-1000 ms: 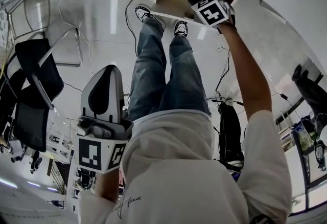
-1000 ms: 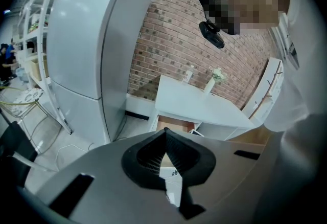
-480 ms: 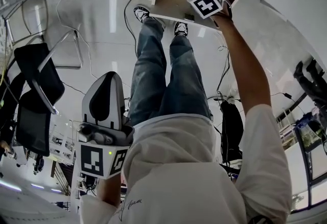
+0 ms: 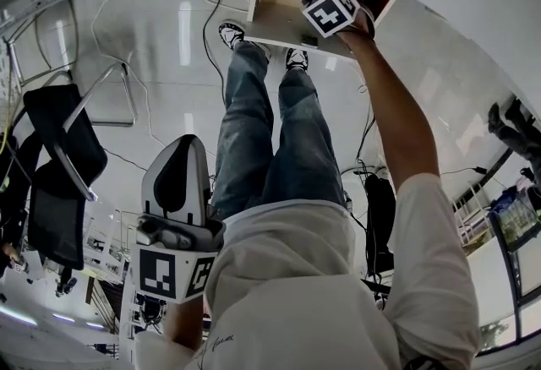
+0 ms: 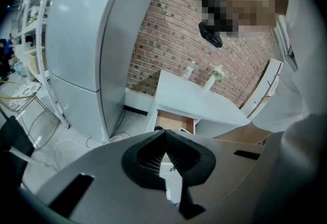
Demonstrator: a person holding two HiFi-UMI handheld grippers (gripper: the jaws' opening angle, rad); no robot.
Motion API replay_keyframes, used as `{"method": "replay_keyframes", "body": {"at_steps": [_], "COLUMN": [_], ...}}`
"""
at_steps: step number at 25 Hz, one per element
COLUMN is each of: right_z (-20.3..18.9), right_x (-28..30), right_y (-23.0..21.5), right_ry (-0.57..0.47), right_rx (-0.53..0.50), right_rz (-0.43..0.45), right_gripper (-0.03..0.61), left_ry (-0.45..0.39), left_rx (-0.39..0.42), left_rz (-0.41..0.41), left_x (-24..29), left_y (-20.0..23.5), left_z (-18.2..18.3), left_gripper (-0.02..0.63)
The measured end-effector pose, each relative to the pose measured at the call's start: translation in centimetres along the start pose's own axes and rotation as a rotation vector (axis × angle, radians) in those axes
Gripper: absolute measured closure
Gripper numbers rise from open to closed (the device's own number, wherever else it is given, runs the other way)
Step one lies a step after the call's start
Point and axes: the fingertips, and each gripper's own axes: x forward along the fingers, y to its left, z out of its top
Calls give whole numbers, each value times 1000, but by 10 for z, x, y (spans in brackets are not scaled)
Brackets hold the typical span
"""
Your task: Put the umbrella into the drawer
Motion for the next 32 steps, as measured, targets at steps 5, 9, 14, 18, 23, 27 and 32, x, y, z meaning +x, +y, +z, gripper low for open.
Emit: {"method": "replay_keyframes", "body": {"at_steps": [5,9,14,18,23,27,32], "right_z": [-2,-5,-9,-7,-7,-4,-6], "right_x": [4,7,1,-8,-17,-22,-35], "right_y": [0,1,5,4,3,5,6], "right_ry": [11,25,25,3,-16,-31,-59], "right_rx": [-19,-27,-32,-21,-15,-16,21], "right_rz": [-19,-30,-29,-33,-39,-43,-41], "right_gripper": [304,302,302,302,318,340,385], "left_ry": [3,1,1,1,-9,-20,-35], "left_rx": [-2,0,1,1,3,6,7], "left_rz": [-5,-10,-12,-9,-12,-18,-23], "left_x": [-2,-1,-1,-4,-6,-6,-9], "left_y": [-1,-2,-6,-6,-9,-11,-20], "left_z": [-2,-3,-7,-11,-13,-13,-13], "left_gripper": [604,604,604,604,604,604,604]}}
